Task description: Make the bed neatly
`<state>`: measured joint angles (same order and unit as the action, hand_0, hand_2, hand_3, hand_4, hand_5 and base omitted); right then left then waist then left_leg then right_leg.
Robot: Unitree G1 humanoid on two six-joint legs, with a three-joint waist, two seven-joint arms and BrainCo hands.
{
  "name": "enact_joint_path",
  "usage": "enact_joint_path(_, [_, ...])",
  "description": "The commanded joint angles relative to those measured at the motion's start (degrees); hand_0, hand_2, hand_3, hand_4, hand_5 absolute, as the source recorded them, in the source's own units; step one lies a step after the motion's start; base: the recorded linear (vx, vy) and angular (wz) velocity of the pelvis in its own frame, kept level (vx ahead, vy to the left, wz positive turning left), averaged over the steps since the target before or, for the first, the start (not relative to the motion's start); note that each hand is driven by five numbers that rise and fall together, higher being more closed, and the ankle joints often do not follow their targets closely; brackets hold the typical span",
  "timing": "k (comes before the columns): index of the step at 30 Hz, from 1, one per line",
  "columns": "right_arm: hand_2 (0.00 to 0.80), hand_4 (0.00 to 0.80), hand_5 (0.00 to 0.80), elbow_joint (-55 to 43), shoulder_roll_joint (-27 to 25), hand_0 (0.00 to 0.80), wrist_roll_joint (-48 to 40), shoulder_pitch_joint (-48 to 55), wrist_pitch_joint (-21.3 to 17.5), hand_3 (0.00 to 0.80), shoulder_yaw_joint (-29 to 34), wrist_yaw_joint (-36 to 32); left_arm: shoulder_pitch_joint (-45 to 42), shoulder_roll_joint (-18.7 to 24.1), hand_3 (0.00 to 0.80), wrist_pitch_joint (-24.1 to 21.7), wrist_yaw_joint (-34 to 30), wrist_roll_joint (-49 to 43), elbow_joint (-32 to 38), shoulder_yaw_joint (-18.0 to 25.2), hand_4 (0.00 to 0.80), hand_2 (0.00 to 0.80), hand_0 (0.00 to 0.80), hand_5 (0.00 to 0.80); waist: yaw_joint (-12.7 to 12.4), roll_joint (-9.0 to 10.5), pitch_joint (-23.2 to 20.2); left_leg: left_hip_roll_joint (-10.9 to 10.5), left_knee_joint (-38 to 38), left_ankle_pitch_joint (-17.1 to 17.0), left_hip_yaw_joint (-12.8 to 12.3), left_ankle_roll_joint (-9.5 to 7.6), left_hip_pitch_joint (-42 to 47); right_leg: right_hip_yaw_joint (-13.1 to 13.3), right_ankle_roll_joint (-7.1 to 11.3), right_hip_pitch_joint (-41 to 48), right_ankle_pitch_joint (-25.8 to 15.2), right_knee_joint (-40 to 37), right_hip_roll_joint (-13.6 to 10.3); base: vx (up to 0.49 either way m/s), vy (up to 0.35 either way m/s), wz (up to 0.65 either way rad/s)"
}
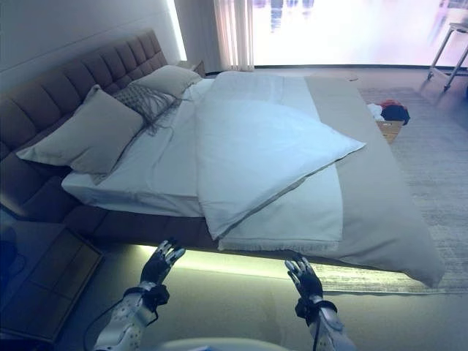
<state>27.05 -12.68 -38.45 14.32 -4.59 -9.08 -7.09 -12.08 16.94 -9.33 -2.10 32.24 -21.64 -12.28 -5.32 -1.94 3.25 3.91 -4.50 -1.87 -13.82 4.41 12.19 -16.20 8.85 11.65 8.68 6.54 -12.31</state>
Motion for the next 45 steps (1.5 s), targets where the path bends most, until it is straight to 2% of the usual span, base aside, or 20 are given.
enact_joint_path(1, [0.000, 0.000, 0.000, -4.95, 1.47, 0.000, -2.59, -2.09, -0.72, 0.000, 1.90, -1.64, 2.59, 1.48, 0.000, -1.44, 0.10, -0.51, 3.03, 3.32, 0.000, 0.000, 0.000, 0.000, 0.61, 3.68, 2.33, -0.61, 5.21, 3.04, 2.29, -2.14, -2.46, -4.14, -0.16, -1.28, -13.34, -8.82, 0.32, 0.000, 0.000, 0.00])
enact_joint_path(4, [0.000, 0.000, 0.000, -5.24, 1.81, 0.000, -3.74, -2.17, -0.83, 0.000, 2.12, -2.04, 2.35, 1.59, 0.000, -1.38, 0.03, 0.25, 3.76, 4.07, 0.000, 0.000, 0.000, 0.000, 0.53, 3.46, 2.56, -0.64, 5.46, 3.24, 2.36, -2.22, -2.56, -3.92, -0.29, -1.40, -13.32, -8.98, 0.47, 0.000, 0.000, 0.00])
enact_joint_path(8, [0.000, 0.000, 0.000, -6.05, 1.50, 0.000, -0.92, -2.27, -0.44, 0.000, 1.86, -0.79, 1.70, 1.61, 0.000, -0.51, 0.07, -0.16, 5.32, 4.18, 0.000, 0.000, 0.000, 0.000, 0.33, 3.65, 2.98, -0.98, 8.74, 4.64, 2.04, -2.29, -3.61, -3.88, -0.56, -1.81, -13.17, -8.80, 0.17, -0.005, -0.009, 0.00])
enact_joint_path(15, [0.000, 0.000, 0.000, -7.02, 0.03, 0.000, -4.32, -2.82, 1.48, 0.000, 0.79, 0.33, 1.01, 0.42, 0.000, -1.21, 0.51, 0.89, 5.17, 3.58, 0.000, 0.000, 0.000, 0.000, -1.47, 4.41, 4.29, -2.81, 17.47, 7.41, 5.59, -2.47, -8.22, -2.51, -1.84, -2.41, -13.24, -8.36, 0.03, -0.006, -0.015, -0.10])
enact_joint_path(18, [0.000, 0.000, 0.000, -7.55, 0.16, 0.000, -4.71, -2.41, 2.08, 0.000, 0.78, 1.35, 0.62, -0.01, 0.000, -1.44, -0.06, 0.67, 4.67, 3.65, 0.000, 0.000, 0.000, 0.000, -1.67, 4.21, 3.99, -3.02, 16.64, 7.03, 5.59, -2.61, -8.09, -2.45, -1.80, -2.21, -13.36, -8.67, 0.07, 0.027, 0.072, -0.11])
enact_joint_path(21, [0.000, 0.000, 0.000, -7.72, 0.49, 0.000, -3.00, -1.74, 1.33, 0.000, 0.48, 3.95, 0.82, -0.31, 0.000, -1.42, 0.45, -0.09, 4.75, 2.85, 0.000, 0.000, 0.000, 0.000, -1.20, 3.71, 3.13, -2.34, 12.80, 5.54, 4.36, -2.71, -6.51, -3.03, -1.52, -1.92, -13.16, -8.61, 0.08, 0.043, 0.121, 0.06])
enact_joint_path(24, [0.000, 0.000, 0.000, -6.87, 1.02, 0.000, -2.87, -2.15, 0.27, 0.000, 0.79, 4.63, 1.64, -0.12, 0.000, -0.52, 2.18, 0.07, 4.73, 2.63, 0.000, 0.000, 0.000, 0.000, -1.18, 3.34, 2.74, -2.26, 9.42, 4.55, 4.68, -2.88, -5.07, -3.24, -1.01, -1.90, -12.76, -7.98, -0.25, 0.040, 0.100, 0.08])
enact_joint_path(31, [0.000, 0.000, 0.000, -5.76, 2.05, 0.000, -5.38, -4.17, -0.48, 0.000, 0.83, 8.19, 3.95, 0.35, 0.000, 0.25, 2.04, 1.15, 1.31, 3.24, 0.000, 0.000, 0.000, 0.000, -1.86, 2.93, 2.70, -3.75, 8.63, 4.95, 6.07, -4.01, -4.56, -3.63, 0.23, -3.48, -12.52, -5.20, -2.60, 0.012, 0.117, 0.08])
enact_joint_path(35, [0.000, 0.000, 0.000, -3.83, 2.47, 0.000, -5.58, -5.45, -1.03, 0.000, 0.94, 9.08, 5.83, 0.01, 0.000, 0.43, 2.42, 1.87, 0.14, 3.05, 0.000, 0.000, 0.000, 0.000, -1.72, 2.77, 2.60, -5.11, 10.69, 6.16, 6.28, -5.61, -5.81, -1.88, 0.33, -6.47, -13.16, -0.34, -5.01, -0.017, 0.134, 0.05])
enact_joint_path(38, [0.000, 0.000, 0.000, -1.81, 2.91, 0.000, -6.99, -6.98, -2.51, 0.000, 0.59, 10.13, 8.95, 0.09, 0.000, 1.29, 3.77, 2.02, -0.52, 1.82, 0.000, 0.000, 0.000, 0.000, -1.41, 2.77, 3.00, -7.06, 11.05, 6.83, 7.63, -7.73, -6.31, 0.35, 0.40, -10.77, -16.06, 7.29, -7.69, -0.018, 0.155, 0.09])
enact_joint_path(40, [0.000, 0.000, 0.000, -0.96, 3.14, 0.000, -7.29, -7.69, -3.42, 0.000, 0.31, 10.59, 10.42, -0.10, 0.000, 1.10, 4.02, 1.49, -1.64, 0.96, 0.000, 0.000, 0.000, 0.000, -1.36, 2.38, 3.10, -7.97, 11.04, 6.71, 8.40, -8.59, -6.55, 1.65, 0.12, -12.33, -16.50, 11.99, -8.81, 0.016, 0.204, 0.13])
enact_joint_path(41, [0.000, 0.000, 0.000, -0.64, 3.29, 0.000, -7.22, -7.87, -3.98, 0.000, 0.12, 11.07, 11.26, -0.29, 0.000, 0.82, 3.98, 0.83, -2.57, 0.21, 0.000, 0.000, 0.000, 0.000, -1.20, 1.83, 3.24, -8.84, 11.29, 6.74, 9.02, -9.22, -6.65, 2.96, -0.25, -13.72, -16.38, 17.37, -9.49, 0.030, 0.266, 0.18])
enact_joint_path(44, [0.000, 0.000, 0.000, -0.91, 2.66, 0.000, -8.39, -7.51, -4.34, 0.000, 0.39, 11.54, 11.75, 0.01, 0.000, 1.23, 4.12, 0.64, -3.78, -0.56, 0.000, 0.000, 0.000, 0.000, -0.39, 0.34, 3.51, -10.29, 11.77, 7.31, 9.13, -10.72, -6.39, 5.23, -1.45, -19.02, -17.46, 29.36, -9.65, 0.055, 0.252, 0.17])
enact_joint_path(45, [0.000, 0.000, 0.000, -0.96, 2.50, 0.000, -8.63, -7.33, -4.24, 0.000, 0.44, 11.24, 11.74, 0.16, 0.000, 1.35, 4.06, 0.68, -3.96, -0.43, 0.000, 0.000, 0.000, 0.000, -0.26, 0.37, 3.54, -10.59, 11.62, 7.43, 9.12, -10.83, -6.10, 5.12, -1.44, -19.72, -17.75, 29.53, -9.54, 0.140, 0.138, 0.08])
